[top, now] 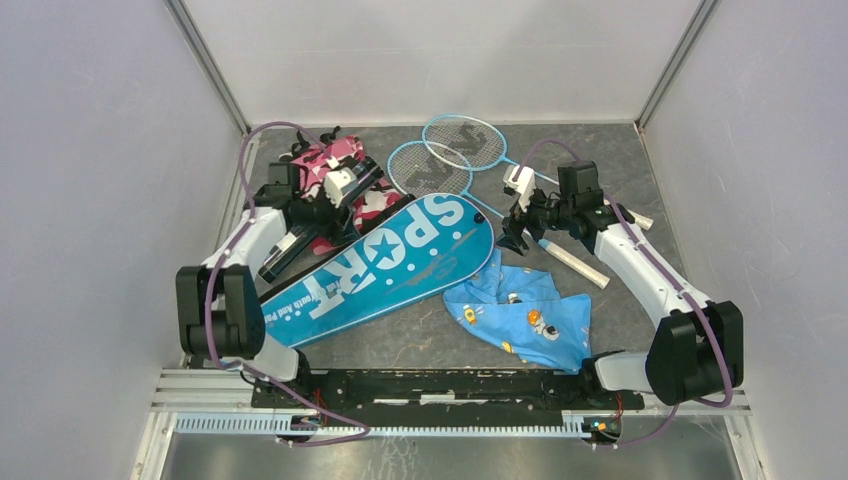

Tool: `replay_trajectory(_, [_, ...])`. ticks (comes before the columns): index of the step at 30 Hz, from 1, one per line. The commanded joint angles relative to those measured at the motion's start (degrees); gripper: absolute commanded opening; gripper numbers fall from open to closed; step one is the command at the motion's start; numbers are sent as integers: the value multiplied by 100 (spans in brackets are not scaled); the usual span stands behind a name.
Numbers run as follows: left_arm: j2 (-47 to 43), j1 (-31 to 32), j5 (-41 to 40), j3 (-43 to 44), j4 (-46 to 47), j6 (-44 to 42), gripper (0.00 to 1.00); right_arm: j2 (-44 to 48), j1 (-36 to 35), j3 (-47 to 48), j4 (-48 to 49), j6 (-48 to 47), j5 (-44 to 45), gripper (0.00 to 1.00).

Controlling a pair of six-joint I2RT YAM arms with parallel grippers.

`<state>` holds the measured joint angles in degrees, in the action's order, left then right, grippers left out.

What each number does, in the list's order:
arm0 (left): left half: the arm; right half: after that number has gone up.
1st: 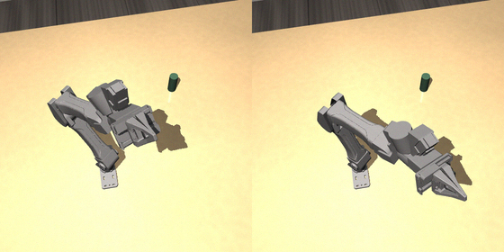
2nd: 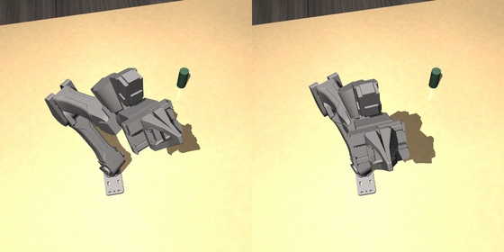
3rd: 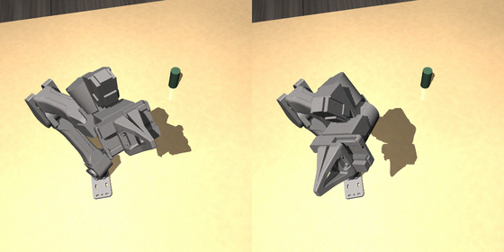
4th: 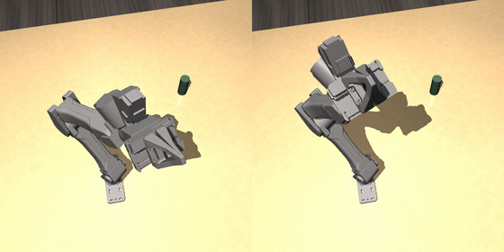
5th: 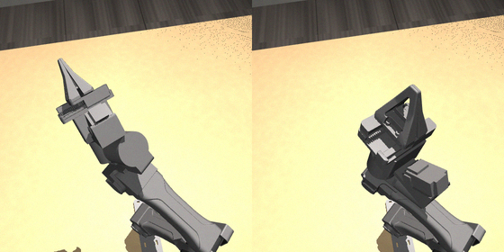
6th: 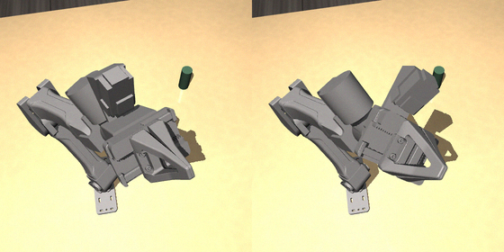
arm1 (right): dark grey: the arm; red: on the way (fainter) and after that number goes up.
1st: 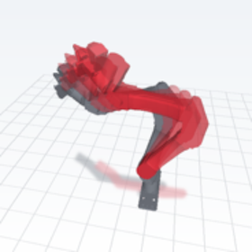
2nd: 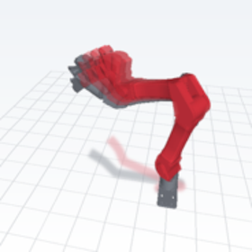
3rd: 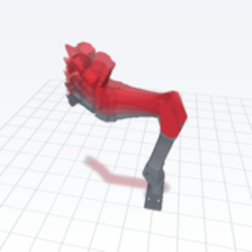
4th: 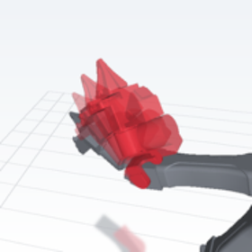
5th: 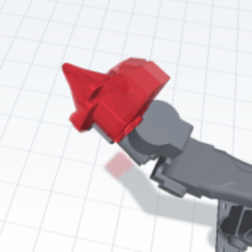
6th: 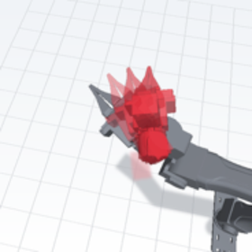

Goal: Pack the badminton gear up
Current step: Pick up the racket bag from the center of the board.

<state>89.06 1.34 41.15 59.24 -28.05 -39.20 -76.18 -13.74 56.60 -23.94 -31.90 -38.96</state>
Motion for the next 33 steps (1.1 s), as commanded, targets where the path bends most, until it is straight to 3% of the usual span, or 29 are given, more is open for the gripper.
replay_trajectory(1, [475,409,-55,159,433,513,72,85,14,-61,177,-17,-113,90])
replay_trajectory(9, [831,869,-1343,-27,1275,738,70,87,18,-113,173,-14,-129,90])
replay_trajectory(21, [963,1261,-1495,-543,1397,450,60,-40,12,-123,144,-53,-156,90])
replay_trajectory(28, [736,1316,-1601,-607,1604,622,33,-87,14,-106,133,-53,-121,90])
replay_trajectory(33, [329,1316,-1747,-489,1575,635,2,-186,16,-26,129,10,-121,90])
